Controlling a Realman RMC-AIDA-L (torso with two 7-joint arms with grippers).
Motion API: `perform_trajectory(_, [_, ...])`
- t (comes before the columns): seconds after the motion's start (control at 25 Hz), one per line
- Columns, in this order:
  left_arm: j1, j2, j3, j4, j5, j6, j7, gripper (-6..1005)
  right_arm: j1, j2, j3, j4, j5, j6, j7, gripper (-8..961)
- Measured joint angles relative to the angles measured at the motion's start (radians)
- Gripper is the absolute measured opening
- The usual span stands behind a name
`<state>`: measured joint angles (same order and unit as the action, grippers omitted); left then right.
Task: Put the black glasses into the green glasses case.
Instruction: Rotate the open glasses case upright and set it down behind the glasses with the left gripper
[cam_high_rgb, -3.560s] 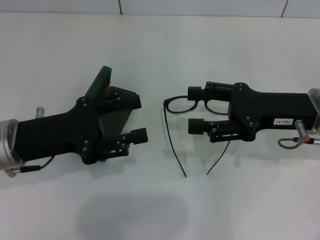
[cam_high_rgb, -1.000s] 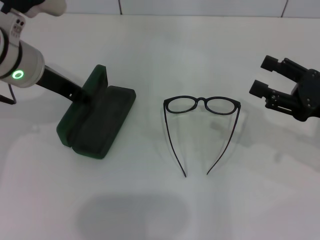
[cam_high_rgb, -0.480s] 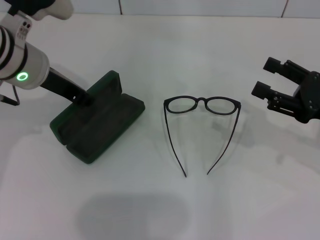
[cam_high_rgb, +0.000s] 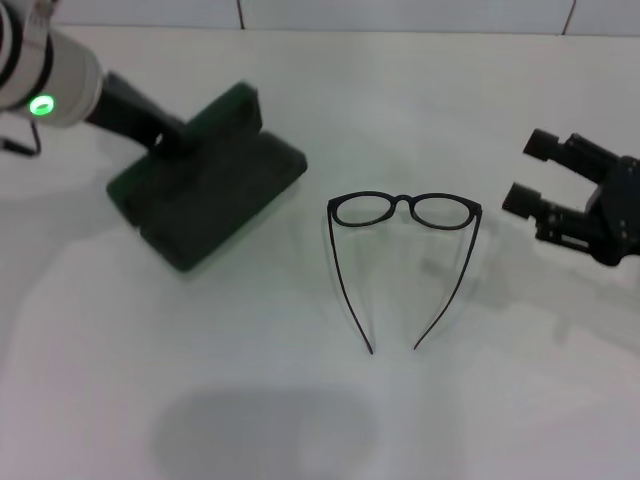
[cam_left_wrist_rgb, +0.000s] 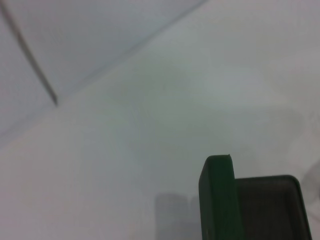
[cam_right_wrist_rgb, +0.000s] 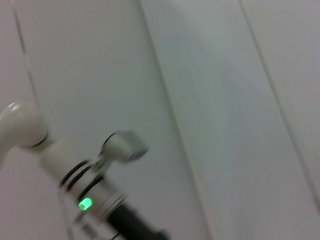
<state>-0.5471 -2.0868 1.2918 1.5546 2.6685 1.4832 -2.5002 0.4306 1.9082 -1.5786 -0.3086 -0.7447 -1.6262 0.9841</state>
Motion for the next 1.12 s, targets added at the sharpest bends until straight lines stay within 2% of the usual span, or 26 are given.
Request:
perform_trajectory(0.24, [-0.066, -0.003, 0.027, 0.015, -0.058, -0.062, 0.252, 198, 0.0, -0.002, 0.001, -0.008, -0.115, -0.107, -0.011, 840])
perform_trajectory(0.36, [-0.113, -0.004, 0.073, -0.046, -0.098, -0.159, 0.397, 199, -0.002, 0.004, 0.001, -0.011, -0.157, -0.138, -0.011, 840])
perform_trajectory(0.48, [-0.148, -0.004, 0.119, -0.11, -0.111, -0.227, 0.459, 199, -0.02, 0.006, 0.0, -0.009, -0.171, -0.163, -0.011, 840])
perform_trajectory(0.52, [-0.179, -0.004, 0.152, -0.165, -0.115, -0.272, 0.49, 200, -0.026, 0.007, 0.001, -0.008, -0.174, -0.168, -0.011, 840])
perform_trajectory(0.84, [-0.319, -0.008, 0.3, -0.47, -0.117, -0.43, 0.535, 202, -0.052, 0.019, 0.004, -0.005, -0.171, -0.171, -0.031, 840])
perform_trajectory(1.0, [-0.338, -0.011, 0.379, -0.517, -0.138, -0.478, 0.535, 203, -0.063, 0.021, 0.029, -0.003, -0.174, -0.171, -0.033, 840])
perform_trajectory(1.12, [-0.336, -0.012, 0.402, -0.517, -0.155, -0.494, 0.537, 203, -0.07, 0.023, 0.042, -0.002, -0.177, -0.17, -0.034, 841])
